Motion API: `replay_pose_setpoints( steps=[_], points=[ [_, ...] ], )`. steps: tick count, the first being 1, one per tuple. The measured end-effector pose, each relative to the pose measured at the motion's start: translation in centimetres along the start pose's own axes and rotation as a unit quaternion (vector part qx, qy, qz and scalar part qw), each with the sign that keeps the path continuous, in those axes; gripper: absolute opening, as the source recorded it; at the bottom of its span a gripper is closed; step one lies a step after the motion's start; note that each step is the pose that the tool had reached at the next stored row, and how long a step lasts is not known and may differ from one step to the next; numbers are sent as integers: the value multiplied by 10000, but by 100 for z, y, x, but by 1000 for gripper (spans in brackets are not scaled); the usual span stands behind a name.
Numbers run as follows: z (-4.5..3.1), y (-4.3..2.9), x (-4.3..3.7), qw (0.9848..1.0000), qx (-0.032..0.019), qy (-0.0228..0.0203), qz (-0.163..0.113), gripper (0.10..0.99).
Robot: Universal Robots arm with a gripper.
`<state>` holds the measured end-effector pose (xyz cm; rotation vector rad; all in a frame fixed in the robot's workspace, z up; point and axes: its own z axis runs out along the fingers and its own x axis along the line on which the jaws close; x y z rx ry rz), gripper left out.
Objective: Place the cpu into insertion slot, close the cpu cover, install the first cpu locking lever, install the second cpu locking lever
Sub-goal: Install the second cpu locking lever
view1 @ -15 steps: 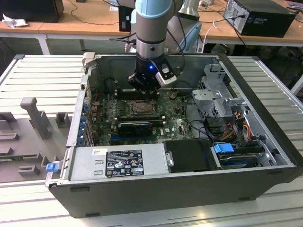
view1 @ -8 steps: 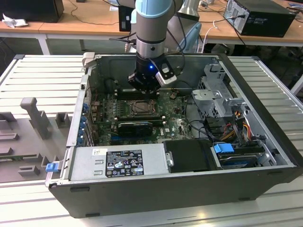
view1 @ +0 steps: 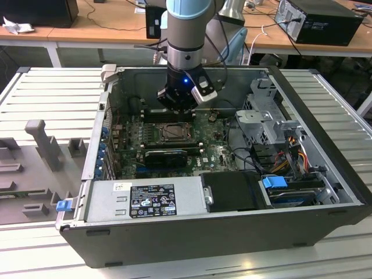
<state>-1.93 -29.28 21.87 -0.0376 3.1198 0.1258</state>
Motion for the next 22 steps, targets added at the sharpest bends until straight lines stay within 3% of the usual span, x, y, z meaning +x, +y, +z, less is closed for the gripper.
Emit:
replay_pose_setpoints(
  steps=[9, 22],
  points=[
    [-50, 4, -1, 10000, 0, 0, 0, 106],
    [-54, -23, -2, 10000, 7, 0, 2, 106]
  ],
)
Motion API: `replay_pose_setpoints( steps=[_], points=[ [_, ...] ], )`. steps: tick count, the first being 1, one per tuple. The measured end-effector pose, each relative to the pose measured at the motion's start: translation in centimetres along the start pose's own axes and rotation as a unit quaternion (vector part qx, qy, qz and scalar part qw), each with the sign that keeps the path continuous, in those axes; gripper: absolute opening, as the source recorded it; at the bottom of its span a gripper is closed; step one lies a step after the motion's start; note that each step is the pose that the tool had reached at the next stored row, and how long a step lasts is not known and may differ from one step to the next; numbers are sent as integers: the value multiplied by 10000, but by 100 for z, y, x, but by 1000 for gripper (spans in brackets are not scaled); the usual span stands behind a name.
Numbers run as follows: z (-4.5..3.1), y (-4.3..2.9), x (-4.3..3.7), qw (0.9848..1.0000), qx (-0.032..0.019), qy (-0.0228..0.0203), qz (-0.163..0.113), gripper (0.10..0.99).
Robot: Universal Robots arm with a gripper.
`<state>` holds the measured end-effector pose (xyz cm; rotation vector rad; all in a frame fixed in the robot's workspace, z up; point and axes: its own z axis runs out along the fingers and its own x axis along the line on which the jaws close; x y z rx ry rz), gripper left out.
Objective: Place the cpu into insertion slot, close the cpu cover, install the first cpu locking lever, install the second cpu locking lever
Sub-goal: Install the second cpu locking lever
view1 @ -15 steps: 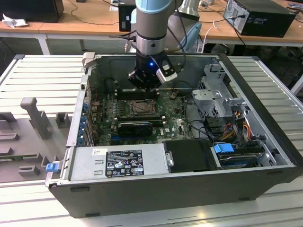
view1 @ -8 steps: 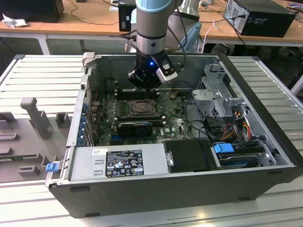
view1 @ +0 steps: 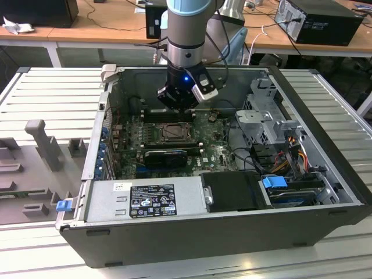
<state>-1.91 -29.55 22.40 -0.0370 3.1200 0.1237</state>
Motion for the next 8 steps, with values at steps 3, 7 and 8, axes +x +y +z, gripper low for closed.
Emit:
replay_pose_setpoints(
  steps=[3, 7, 8],
  points=[
    [-2, -12, 1, 10000, 0, 0, 1, 106],
    [-18, -14, 0, 10000, -1, -1, 1, 106],
    [-22, -14, 0, 10000, 1, 1, 0, 106]
  ],
)
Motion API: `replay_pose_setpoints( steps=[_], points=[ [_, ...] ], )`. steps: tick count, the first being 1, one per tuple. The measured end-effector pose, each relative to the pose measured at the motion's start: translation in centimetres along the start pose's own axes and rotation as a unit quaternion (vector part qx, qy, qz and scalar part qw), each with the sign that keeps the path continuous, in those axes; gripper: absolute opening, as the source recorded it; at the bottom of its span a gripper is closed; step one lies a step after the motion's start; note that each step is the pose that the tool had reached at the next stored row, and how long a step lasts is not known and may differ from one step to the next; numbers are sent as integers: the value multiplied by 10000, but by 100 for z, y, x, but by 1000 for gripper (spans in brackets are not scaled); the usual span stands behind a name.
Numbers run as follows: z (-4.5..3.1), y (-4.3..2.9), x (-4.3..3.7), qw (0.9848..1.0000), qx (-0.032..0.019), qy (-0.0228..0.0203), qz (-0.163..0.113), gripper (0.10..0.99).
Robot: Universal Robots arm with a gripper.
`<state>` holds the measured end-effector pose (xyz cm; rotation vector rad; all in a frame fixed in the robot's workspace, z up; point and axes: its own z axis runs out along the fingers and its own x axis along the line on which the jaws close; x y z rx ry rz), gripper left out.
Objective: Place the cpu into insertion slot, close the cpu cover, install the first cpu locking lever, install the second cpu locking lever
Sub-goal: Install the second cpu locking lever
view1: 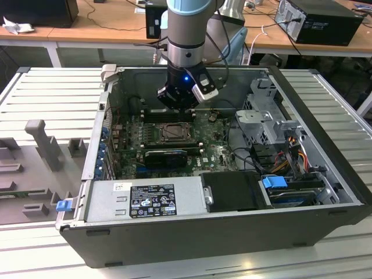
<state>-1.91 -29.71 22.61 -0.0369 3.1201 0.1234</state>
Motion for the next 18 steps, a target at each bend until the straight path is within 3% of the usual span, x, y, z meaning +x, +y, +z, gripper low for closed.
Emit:
replay_pose_setpoints(
  steps=[5, 18],
  points=[
    [-45, 4, -1, 10000, -2, -1, 0, 106],
    [-52, -47, 0, 10000, -2, -1, 0, 106]
  ],
)
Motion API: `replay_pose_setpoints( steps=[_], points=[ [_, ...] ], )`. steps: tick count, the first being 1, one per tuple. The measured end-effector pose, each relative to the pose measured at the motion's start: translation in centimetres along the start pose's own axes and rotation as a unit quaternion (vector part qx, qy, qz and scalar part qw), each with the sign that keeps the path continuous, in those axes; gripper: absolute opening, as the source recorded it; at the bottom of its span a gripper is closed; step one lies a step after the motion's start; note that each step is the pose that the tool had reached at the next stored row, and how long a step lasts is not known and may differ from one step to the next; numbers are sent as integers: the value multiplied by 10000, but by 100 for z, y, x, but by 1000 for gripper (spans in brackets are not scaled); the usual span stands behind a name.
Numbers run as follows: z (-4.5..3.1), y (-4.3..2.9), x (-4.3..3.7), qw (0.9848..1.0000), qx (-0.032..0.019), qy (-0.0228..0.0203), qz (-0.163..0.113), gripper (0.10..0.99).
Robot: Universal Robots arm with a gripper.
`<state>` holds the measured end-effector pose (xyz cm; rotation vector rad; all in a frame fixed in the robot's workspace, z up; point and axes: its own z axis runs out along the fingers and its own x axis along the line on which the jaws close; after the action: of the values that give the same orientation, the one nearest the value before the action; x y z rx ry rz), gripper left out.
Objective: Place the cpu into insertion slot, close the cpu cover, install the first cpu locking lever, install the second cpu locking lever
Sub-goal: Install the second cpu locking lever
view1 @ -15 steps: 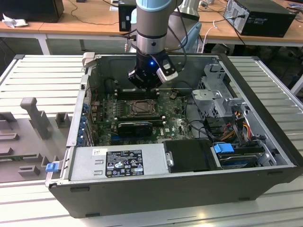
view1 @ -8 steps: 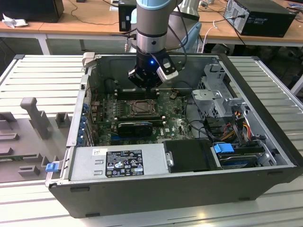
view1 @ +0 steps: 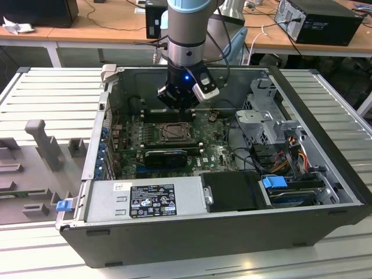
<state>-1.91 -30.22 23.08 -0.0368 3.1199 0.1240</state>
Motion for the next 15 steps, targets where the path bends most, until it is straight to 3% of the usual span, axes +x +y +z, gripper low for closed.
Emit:
replay_pose_setpoints(
  steps=[7, 15],
  points=[
    [-6, -17, 1, 10000, 1, 1, 0, 106],
    [-69, -18, -2, 10000, 0, 0, -2, 106]
  ],
)
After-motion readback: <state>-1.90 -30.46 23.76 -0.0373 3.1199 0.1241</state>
